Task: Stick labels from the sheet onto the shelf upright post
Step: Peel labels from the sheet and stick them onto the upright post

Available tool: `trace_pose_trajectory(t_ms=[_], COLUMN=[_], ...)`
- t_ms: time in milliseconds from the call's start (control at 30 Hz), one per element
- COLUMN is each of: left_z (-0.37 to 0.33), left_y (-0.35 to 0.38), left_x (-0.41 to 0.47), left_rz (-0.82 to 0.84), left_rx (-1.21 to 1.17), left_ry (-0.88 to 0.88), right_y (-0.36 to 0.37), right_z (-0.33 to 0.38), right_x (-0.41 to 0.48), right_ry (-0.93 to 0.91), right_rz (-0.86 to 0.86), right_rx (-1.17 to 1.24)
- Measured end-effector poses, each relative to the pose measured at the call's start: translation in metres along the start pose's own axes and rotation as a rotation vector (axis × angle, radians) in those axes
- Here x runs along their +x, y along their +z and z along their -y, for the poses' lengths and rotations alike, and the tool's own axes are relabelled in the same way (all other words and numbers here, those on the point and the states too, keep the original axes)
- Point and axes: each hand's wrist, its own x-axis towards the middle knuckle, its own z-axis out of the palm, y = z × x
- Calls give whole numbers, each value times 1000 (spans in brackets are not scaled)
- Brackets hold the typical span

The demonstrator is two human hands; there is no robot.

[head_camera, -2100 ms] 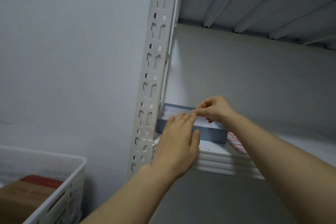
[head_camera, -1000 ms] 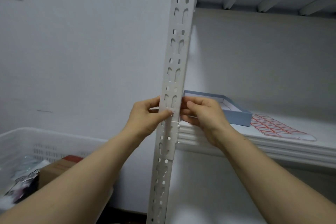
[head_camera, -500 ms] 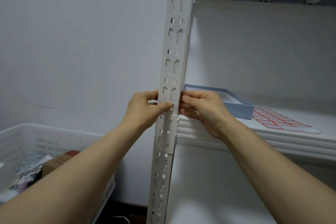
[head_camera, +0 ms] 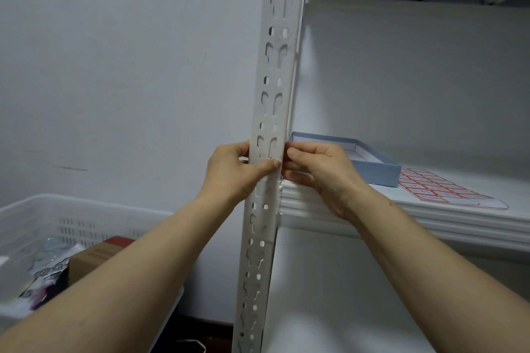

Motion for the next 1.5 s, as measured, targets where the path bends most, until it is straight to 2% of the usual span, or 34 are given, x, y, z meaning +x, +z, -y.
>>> trace_pose_trajectory(t_ms=[167,300,400,500,700,900,1100,1200,1300,1433,1500], left_z=[3,4,4,6,-1,-9,-24,-34,-40,-41,-40], left_y=[-6,-7,-2,3,4,7,13,15,18,26,30], left_x=[-8,-9,-16,-25,-31,-31,-32,-30,-20,-9,-7], left_rz=[96,105,63,-96,-155,-154,-200,-277,-331,-415,-444], left_rx=[-169,-225,-245,-173,-154,-151,-119,-130,-179,-176,-141], left_ry=[4,15,18,42,129,164,191,200,152,114,125], right_y=[-2,-2,2,5,10,6,-9,-35,-63,-88,-93], right_z=[-4,-2,-7,-17,-20,-12,8,20,33,38,35], right_x=[2,1,-5,-17,-36,-34,-26,-8,12,35,45], right_ry=[33,30,-28,-149,-124,-151,-5,5,21,87,106], right_rz=[16,12,-101,-268,-73,-118,-118,-235,-327,-348,-301], right_rx=[51,104,176,160,203,193,354,216,-71,-421,-558])
